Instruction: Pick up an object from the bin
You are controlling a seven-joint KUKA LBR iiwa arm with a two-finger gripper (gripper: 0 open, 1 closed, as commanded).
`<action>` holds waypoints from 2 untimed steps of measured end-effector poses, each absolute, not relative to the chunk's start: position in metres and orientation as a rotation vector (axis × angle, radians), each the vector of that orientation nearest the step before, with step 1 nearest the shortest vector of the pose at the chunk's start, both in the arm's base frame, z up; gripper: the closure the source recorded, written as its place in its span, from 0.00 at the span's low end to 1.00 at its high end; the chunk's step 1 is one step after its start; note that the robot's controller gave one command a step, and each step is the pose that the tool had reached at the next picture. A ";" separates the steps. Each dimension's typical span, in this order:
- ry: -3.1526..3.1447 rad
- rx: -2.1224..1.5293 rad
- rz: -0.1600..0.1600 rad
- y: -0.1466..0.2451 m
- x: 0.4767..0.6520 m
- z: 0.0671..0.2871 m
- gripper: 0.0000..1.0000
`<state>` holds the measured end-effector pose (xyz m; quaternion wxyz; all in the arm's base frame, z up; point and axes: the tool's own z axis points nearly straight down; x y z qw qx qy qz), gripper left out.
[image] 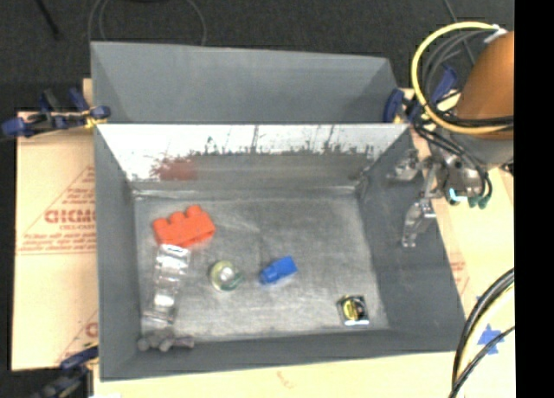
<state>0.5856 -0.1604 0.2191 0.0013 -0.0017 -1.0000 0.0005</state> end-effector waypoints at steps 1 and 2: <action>-3.132 -0.166 -0.006 -0.084 0.567 0.135 0.00; -3.137 0.031 -0.001 -0.053 0.499 0.118 0.00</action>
Offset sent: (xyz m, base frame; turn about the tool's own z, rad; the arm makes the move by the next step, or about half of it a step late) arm -0.0178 0.0728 -0.0802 0.1068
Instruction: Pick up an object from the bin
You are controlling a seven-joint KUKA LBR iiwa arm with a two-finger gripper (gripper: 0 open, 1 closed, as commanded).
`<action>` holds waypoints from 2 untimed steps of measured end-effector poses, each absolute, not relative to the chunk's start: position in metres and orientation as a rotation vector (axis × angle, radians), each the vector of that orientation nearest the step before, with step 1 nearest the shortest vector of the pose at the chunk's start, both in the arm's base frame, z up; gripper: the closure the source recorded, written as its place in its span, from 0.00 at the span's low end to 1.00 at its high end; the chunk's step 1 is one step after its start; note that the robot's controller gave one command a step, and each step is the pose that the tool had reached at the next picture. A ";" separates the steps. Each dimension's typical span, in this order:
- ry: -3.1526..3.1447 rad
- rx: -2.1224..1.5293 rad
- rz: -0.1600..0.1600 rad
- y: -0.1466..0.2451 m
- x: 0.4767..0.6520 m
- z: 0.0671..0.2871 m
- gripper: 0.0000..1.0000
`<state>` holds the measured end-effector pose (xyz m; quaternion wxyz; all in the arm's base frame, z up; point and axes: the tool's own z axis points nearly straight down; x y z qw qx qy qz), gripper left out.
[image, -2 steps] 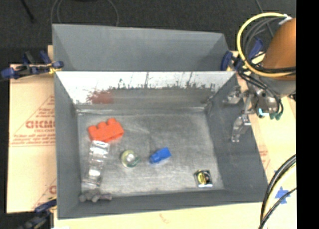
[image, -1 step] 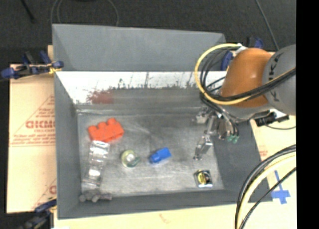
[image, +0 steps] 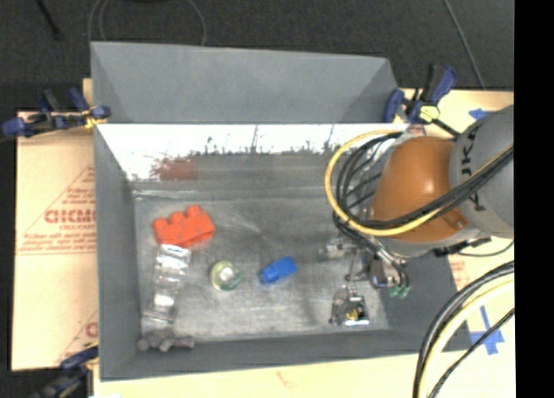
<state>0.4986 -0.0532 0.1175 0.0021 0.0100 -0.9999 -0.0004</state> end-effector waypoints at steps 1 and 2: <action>-3.118 0.439 0.004 0.023 0.534 0.073 0.00; -3.125 0.443 0.003 0.024 0.536 0.076 1.00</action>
Offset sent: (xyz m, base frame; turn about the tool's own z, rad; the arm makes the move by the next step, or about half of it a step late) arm 0.0327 0.0781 -0.0475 -0.2613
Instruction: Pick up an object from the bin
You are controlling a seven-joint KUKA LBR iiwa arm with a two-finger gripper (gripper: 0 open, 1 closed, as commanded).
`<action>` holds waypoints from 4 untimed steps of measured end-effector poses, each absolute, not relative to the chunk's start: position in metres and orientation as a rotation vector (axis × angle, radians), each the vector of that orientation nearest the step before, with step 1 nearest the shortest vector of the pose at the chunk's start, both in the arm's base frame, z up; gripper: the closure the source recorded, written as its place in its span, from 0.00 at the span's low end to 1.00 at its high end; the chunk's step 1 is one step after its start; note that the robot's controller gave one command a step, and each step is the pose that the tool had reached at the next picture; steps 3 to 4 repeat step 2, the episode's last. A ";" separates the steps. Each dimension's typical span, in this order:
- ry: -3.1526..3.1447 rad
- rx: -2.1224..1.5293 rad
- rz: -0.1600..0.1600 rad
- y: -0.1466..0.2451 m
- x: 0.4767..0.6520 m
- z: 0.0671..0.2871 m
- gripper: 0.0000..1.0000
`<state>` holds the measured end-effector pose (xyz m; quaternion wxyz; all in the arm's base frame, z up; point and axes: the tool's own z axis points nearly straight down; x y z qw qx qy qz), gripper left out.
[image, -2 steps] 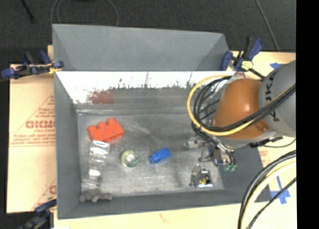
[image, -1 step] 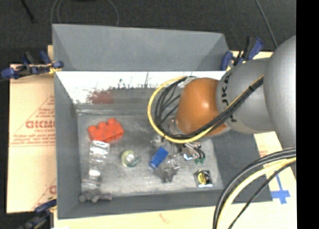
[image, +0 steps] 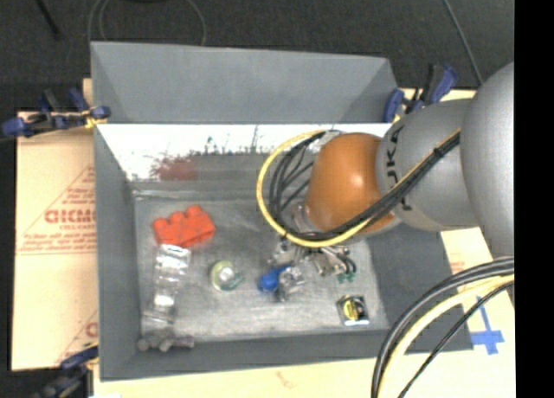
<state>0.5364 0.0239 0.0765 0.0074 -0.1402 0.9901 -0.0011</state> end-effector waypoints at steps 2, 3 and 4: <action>2.846 -1.302 -0.010 -0.005 0.536 0.279 1.00; 2.846 -1.302 -0.010 -0.005 0.536 0.279 1.00; 2.846 -1.302 -0.010 -0.005 0.536 0.279 1.00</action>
Offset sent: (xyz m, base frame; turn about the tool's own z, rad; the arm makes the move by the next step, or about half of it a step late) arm -0.0333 0.0292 -0.0065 -0.3958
